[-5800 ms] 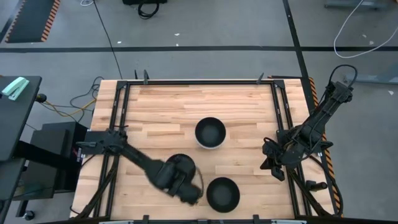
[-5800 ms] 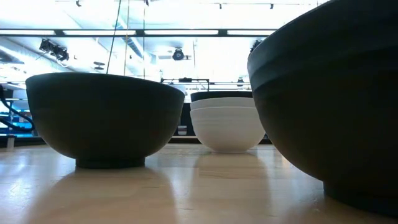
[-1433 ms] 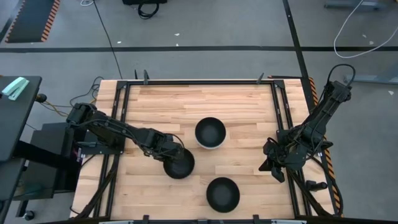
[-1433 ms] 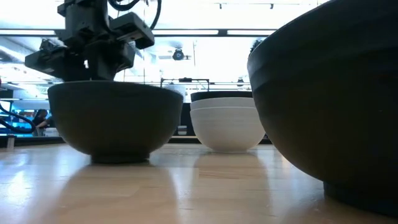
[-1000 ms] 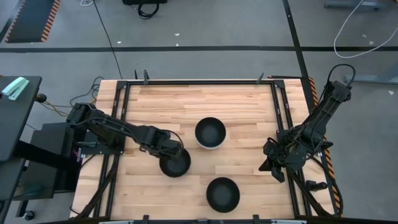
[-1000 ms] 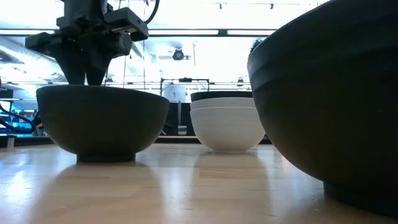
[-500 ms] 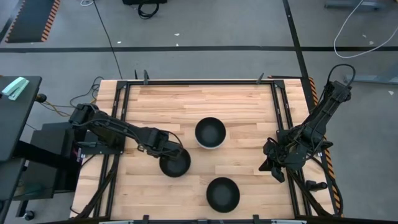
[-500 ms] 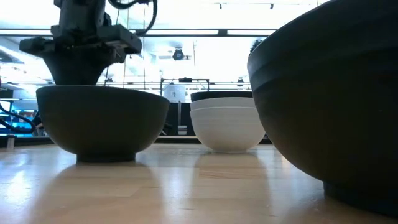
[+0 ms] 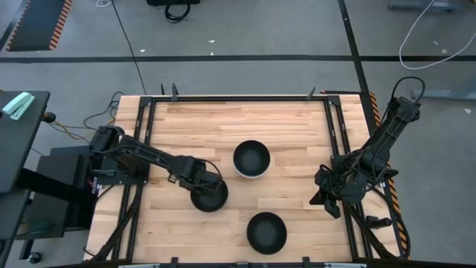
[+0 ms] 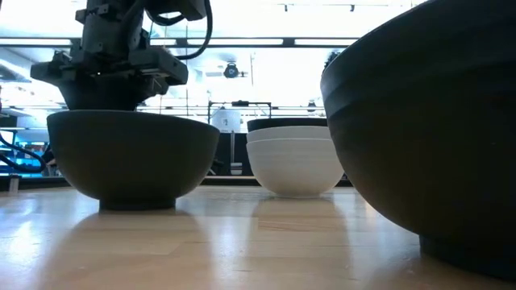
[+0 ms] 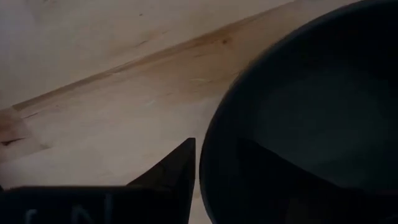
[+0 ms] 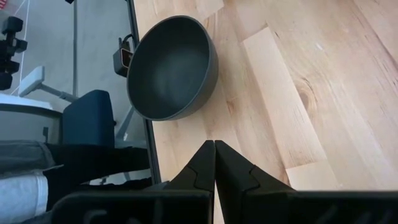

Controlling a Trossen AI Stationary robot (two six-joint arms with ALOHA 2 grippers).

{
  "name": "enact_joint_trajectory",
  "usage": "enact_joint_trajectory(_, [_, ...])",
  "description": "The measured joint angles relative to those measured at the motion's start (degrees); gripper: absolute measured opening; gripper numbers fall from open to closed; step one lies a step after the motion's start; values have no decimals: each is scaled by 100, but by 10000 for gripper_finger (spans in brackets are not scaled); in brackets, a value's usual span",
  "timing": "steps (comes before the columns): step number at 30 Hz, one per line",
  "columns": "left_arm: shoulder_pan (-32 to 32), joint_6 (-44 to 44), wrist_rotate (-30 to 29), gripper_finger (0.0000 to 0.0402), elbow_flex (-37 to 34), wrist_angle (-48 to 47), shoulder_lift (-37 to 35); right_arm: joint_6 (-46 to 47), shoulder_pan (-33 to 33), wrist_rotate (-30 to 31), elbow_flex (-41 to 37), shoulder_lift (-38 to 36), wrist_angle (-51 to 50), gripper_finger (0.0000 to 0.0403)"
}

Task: Nest bowls inside each other
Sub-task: Stack the left black bowl on the black bowl

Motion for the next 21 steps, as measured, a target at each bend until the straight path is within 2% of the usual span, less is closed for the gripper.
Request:
enact_joint_trajectory(13, [133, 217, 107, 117, 0, 582, 189, 0, 0, 0, 0, 0, 2, 13])
enact_joint_trajectory(21, [205, 318, 98, 71, 0, 773, 251, 0, 0, 0, 0, 0, 0, 13])
